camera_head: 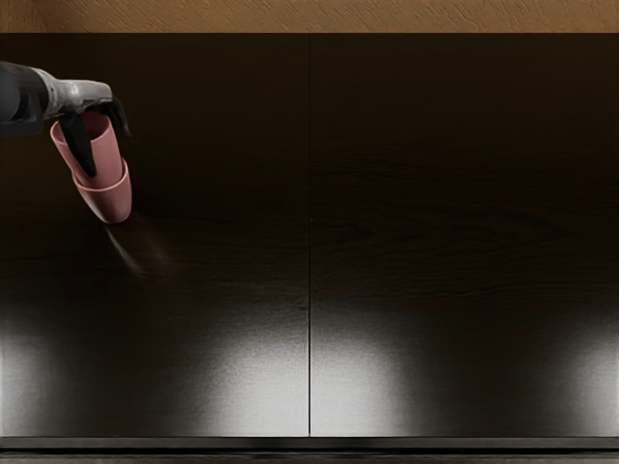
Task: Pick up cup and place in cup with left hand
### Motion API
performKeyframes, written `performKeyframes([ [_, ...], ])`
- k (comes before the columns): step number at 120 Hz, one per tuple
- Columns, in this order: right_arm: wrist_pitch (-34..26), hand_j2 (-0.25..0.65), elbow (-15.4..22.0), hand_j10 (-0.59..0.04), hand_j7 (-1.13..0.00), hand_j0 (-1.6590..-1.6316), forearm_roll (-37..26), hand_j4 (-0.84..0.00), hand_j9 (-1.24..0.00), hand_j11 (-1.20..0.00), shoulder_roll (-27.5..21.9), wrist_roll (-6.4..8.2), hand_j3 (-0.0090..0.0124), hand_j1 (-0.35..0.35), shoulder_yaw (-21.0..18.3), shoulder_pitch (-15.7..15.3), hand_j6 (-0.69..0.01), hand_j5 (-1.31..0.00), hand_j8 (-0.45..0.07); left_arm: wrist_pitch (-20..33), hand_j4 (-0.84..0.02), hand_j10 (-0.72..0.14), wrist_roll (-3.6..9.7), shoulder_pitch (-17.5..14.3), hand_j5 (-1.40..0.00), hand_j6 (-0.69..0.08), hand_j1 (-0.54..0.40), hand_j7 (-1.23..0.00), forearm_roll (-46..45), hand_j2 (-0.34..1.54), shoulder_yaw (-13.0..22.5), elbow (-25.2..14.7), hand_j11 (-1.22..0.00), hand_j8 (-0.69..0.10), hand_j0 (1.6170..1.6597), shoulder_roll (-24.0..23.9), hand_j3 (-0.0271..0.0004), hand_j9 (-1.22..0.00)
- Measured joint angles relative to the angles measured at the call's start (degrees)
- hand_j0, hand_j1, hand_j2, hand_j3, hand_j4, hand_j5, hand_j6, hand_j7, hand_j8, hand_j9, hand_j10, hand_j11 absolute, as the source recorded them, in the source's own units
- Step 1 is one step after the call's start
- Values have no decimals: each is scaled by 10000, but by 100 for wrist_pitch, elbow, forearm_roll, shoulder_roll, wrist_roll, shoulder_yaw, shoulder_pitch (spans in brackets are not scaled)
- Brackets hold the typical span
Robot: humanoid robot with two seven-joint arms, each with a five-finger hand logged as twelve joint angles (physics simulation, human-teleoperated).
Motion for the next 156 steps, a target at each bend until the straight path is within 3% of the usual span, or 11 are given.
performKeyframes([
  [66,0,-55,0,-275,-358,-16581,1,-275,-358,-358,0,0,0,-3160,0,0,-276,-358,-275,-43,-5008,-3047,-1,36,-6448,-4280,-1140,-6575,41,1140,118,5,-6691,-2951,16537,12,0,-6672],
  [101,0,-55,0,-275,-358,-16581,0,-275,-358,-358,0,0,0,-3160,0,0,-276,-358,-275,11,-4969,-3020,-1,36,-6460,-4284,-1242,-6595,61,1323,135,13,-6730,-2925,16534,48,0,-6683],
  [108,0,-55,0,-275,-358,-16581,0,-275,-358,-358,0,0,0,-3160,0,0,-276,-358,-275,41,-4664,-3014,0,30,-6227,-4358,-1105,-6363,49,1322,133,15,-6426,-2614,16535,55,0,-6394],
  [129,0,-55,0,-275,-358,-16581,-1,-276,-358,-358,0,0,0,-3160,0,1,-276,-358,-276,376,-2812,-2113,-1,45,-3706,-2687,577,-3762,54,740,136,14,-3786,-1961,16561,50,0,-3773],
  [156,0,-55,0,-275,-358,-16581,0,-276,-358,-358,0,0,0,-3160,0,0,-276,-358,-276,454,-1664,-1426,-1,45,-2138,-1631,1704,-2155,55,401,131,11,-2160,-1388,16574,-2,0,-2157],
])
